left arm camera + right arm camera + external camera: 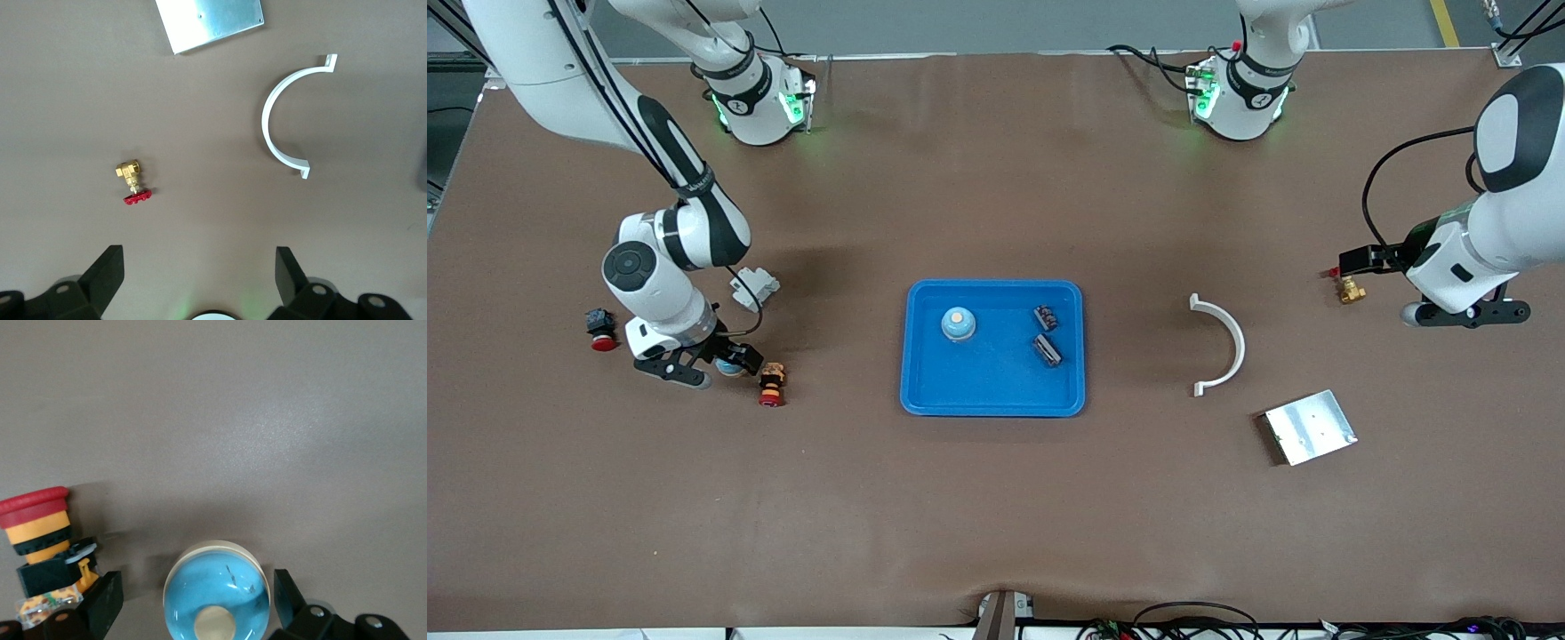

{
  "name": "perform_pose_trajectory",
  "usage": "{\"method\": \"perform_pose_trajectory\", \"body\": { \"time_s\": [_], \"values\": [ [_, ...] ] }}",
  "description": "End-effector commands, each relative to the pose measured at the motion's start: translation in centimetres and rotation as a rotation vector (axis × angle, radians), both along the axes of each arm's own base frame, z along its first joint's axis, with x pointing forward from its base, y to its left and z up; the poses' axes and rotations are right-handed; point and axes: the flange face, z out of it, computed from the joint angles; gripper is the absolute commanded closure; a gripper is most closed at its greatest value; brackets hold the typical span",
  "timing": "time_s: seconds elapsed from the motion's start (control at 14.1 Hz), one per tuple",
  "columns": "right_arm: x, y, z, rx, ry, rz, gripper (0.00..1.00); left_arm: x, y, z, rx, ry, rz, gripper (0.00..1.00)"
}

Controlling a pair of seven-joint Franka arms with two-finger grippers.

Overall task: Place electrolytic capacitor and blue bell in tray
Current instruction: 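Return the left arm to rest while the right gripper grasps the bell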

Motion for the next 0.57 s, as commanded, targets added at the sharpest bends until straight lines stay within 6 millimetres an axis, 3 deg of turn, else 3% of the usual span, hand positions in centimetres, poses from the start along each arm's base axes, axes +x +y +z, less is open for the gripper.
{"method": "perform_pose_trajectory", "body": {
  "time_s": [0.0,0.49],
  "values": [
    [-0.1,-0.78,-0.38,0.005,0.0,-0.001,0.0,-0.85,-0.27,0.31,-0.014,-0.018,-0.011,0.0],
    [-0.26,-1.42,-0.97,0.002,0.011,0.0,0.0,-0.84,-0.63,0.15,-0.018,-0.021,-0.005,0.0]
  ]
}}
